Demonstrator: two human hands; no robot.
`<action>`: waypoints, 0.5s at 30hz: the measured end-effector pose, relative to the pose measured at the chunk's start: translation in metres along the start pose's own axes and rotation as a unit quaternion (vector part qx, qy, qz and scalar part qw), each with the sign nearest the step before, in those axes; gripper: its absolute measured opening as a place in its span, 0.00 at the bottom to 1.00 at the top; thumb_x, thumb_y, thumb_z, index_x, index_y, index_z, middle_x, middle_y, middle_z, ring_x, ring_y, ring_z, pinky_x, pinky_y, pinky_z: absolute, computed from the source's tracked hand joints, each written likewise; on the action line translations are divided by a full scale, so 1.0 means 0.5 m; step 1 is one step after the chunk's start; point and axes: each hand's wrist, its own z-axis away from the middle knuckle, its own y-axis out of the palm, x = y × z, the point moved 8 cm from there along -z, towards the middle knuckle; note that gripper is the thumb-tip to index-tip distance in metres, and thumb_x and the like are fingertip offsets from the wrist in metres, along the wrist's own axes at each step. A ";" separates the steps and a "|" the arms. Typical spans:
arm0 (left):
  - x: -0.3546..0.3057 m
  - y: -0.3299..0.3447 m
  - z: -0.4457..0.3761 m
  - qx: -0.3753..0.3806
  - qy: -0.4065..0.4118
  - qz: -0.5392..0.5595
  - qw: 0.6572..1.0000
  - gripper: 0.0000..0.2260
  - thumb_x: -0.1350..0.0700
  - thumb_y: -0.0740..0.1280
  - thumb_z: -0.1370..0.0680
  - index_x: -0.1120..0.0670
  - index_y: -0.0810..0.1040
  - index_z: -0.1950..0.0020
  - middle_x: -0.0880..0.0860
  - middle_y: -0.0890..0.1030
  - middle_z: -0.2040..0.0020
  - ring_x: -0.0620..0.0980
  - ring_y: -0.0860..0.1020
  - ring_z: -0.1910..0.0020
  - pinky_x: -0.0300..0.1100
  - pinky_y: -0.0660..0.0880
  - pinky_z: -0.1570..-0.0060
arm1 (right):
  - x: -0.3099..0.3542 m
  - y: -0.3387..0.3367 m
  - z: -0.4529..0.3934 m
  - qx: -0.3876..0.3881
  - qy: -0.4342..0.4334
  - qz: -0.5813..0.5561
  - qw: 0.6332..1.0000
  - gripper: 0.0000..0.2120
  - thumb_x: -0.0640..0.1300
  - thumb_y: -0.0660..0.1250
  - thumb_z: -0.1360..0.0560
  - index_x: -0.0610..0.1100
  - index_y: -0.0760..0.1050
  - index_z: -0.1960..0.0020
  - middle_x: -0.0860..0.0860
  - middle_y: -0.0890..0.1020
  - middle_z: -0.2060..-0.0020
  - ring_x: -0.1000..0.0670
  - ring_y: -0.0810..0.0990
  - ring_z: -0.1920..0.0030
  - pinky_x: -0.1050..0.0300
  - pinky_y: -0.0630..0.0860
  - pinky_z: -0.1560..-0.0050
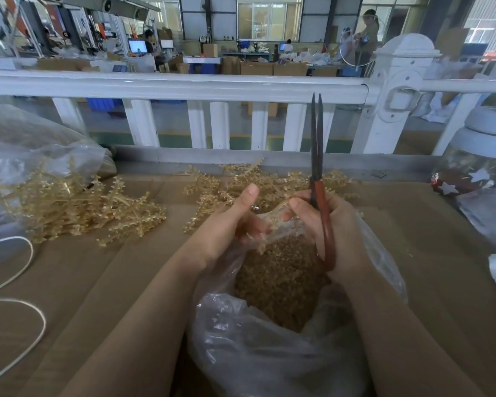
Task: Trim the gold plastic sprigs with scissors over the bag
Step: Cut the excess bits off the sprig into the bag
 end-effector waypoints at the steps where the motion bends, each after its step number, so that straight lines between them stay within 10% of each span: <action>1: -0.001 0.010 0.001 0.029 0.003 0.038 0.999 0.30 0.29 0.60 0.28 0.55 0.82 0.63 0.48 0.82 0.67 0.42 0.80 0.69 0.29 0.74 0.67 | 0.002 0.001 0.002 0.004 -0.005 -0.004 1.000 0.03 0.41 0.70 0.22 0.42 0.79 0.49 0.51 0.86 0.66 0.62 0.80 0.71 0.71 0.73 0.65; 6: -0.029 0.018 -0.002 0.060 0.096 0.155 0.981 0.10 0.52 0.71 0.26 0.59 0.85 0.55 0.60 0.84 0.46 0.54 0.83 0.44 0.44 0.79 0.44 | 0.004 0.003 0.007 0.012 -0.010 -0.024 1.000 0.07 0.40 0.69 0.22 0.37 0.79 0.46 0.53 0.84 0.70 0.63 0.78 0.73 0.74 0.71 0.70; 15: -0.074 0.014 0.022 -0.001 0.216 0.160 0.963 0.07 0.71 0.67 0.26 0.73 0.77 0.49 0.54 0.82 0.63 0.46 0.80 0.64 0.37 0.77 0.59 | -0.009 -0.005 -0.004 -0.009 0.001 -0.017 1.000 0.03 0.42 0.70 0.22 0.44 0.80 0.49 0.52 0.86 0.65 0.60 0.82 0.67 0.69 0.77 0.60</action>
